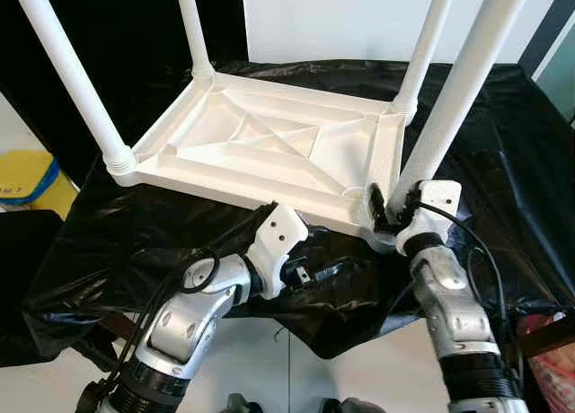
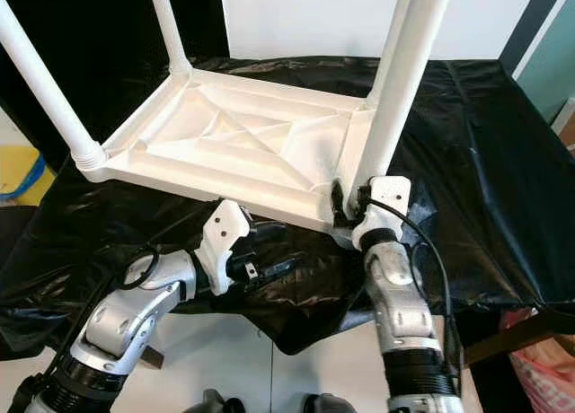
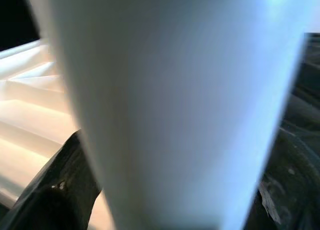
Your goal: Building children table
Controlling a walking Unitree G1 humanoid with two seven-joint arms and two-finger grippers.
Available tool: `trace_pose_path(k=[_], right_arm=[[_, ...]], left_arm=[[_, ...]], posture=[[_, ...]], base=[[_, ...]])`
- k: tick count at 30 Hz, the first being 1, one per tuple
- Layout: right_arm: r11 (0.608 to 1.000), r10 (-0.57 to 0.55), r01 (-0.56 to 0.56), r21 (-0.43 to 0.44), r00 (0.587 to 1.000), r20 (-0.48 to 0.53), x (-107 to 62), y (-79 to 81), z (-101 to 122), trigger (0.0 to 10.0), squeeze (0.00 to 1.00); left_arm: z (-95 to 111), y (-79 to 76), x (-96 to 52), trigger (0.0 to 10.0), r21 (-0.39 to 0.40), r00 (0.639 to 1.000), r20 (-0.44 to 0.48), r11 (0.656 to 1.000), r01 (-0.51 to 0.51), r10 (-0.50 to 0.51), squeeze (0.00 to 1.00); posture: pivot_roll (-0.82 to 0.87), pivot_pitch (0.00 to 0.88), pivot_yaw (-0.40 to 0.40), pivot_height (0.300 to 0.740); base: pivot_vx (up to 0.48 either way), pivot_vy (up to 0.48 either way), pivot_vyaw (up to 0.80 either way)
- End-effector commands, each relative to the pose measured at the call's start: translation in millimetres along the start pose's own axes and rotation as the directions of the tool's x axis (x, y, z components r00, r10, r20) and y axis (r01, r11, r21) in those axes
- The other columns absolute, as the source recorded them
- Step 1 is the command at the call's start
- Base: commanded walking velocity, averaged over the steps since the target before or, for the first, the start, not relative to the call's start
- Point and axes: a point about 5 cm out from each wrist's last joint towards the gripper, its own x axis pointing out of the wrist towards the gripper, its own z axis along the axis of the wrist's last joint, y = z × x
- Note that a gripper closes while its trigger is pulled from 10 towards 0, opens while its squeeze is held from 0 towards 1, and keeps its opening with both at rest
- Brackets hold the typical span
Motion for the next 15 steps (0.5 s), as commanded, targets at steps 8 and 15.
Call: trace_pose_path(k=[8,15], right_arm=[[0.965,0.249,-0.253,-0.064,0.967,-0.055,2.6,-11.6,-0.5,10.0,0.0],[0.939,0.323,-0.332,-0.088,0.941,-0.101,6.1,-8.1,-8.2,10.0,0.0]], left_arm=[[0.4,1.8,-1.8,10.0,0.008,1.0,-0.006,1.0,-0.017,0.017,0.0],[-1.9,-0.9,-2.7,10.0,0.013,1.0,-0.018,1.0,0.001,0.0,0.0]], posture=[[-0.08,0.103,-0.011,0.74],[-0.06,0.099,-0.015,0.74]], base=[[0.0,0.0,0.0],[0.0,0.0,0.0]])
